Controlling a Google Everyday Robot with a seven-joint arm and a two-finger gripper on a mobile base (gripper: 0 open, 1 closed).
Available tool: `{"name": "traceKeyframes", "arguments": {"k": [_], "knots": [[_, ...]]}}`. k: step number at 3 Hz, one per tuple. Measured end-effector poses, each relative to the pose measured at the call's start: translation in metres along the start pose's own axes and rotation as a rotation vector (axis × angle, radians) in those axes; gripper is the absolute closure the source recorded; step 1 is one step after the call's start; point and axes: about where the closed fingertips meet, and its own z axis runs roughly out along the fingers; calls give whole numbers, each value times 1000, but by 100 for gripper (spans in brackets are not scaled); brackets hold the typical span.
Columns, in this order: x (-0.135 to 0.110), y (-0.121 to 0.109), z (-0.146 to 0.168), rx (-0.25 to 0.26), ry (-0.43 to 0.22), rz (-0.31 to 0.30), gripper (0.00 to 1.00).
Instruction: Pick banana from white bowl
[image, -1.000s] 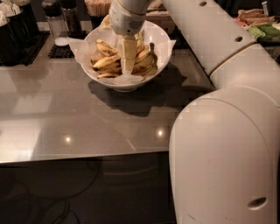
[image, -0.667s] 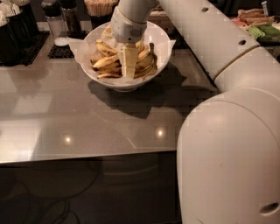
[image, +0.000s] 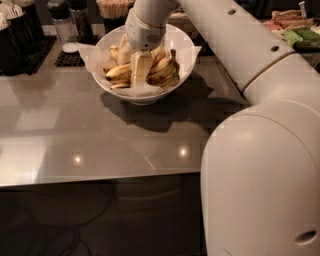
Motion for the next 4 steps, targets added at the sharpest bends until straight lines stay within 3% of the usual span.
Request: {"name": "traceKeyframes", "arguments": {"k": [2,3,4], "knots": [[-1,-2,2,6,-1,0,88],[-11,-6,-14,34,53,-7,100],[-26,-6,-43,108,58,-31,100]]}}
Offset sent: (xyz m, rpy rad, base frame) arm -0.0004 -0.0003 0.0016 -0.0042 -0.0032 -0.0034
